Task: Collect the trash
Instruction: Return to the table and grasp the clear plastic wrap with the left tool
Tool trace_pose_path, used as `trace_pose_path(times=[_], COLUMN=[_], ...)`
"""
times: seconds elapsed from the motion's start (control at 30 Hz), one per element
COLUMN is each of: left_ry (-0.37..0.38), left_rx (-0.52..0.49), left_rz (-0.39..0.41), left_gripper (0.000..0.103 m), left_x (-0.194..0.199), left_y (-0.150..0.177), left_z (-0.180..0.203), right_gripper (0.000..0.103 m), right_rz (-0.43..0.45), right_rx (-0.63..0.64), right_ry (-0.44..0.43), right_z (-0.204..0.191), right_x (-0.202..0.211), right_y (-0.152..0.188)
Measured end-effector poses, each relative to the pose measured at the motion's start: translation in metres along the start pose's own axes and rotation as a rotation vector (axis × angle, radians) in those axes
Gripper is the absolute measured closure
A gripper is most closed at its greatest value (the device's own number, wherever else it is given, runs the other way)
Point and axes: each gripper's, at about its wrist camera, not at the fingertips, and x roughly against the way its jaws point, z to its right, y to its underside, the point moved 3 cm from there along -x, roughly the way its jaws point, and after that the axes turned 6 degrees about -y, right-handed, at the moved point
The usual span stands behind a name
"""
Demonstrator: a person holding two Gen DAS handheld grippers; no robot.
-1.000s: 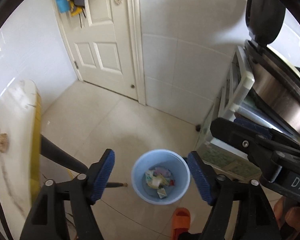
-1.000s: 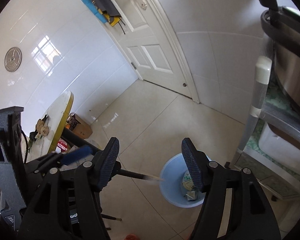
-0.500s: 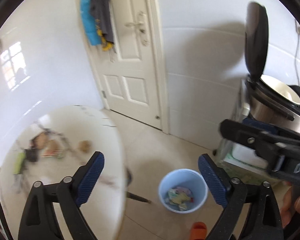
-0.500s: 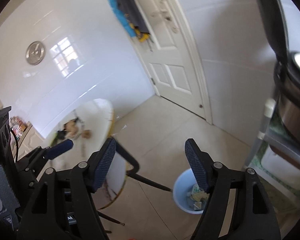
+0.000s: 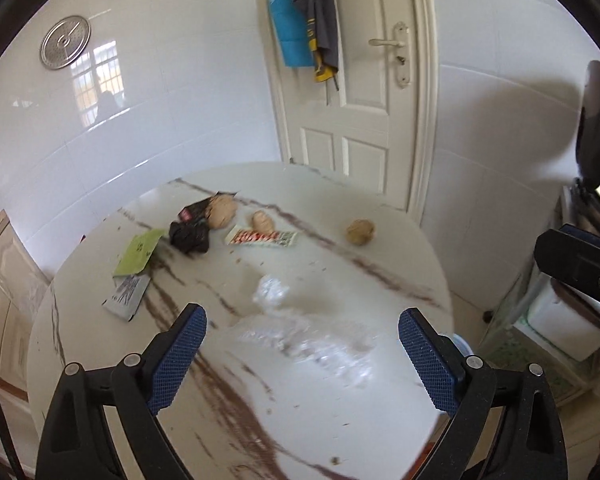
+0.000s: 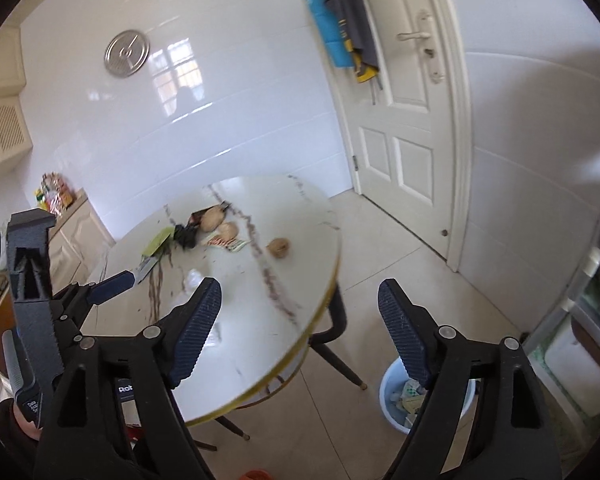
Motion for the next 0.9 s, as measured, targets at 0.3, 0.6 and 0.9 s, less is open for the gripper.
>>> trace_pose_path(times=[0.3, 0.6, 0.9], left_ry=[-0.001, 0.057, 0.157], left_rx=[0.031, 0.051, 0.040], left_rz=[-0.055, -0.086, -0.124], left_gripper=[0.008, 0.033, 0.079], left_x=[-0.027, -0.066, -0.085], left_y=[0.001, -0.011, -0.009], left_z=[-0.021, -0.029, -0.036], right_gripper=[0.024, 0.024, 0.024], right_rz=[-0.069, -0.095, -0.130], right_rx=[0.034, 0.058, 0.083], right_ry=[-0.007, -0.014, -0.041], right_z=[-0.022, -0.025, -0.019], right_x=[-0.035, -0.058, -0.098], right_y=[0.006, 0.001, -0.006])
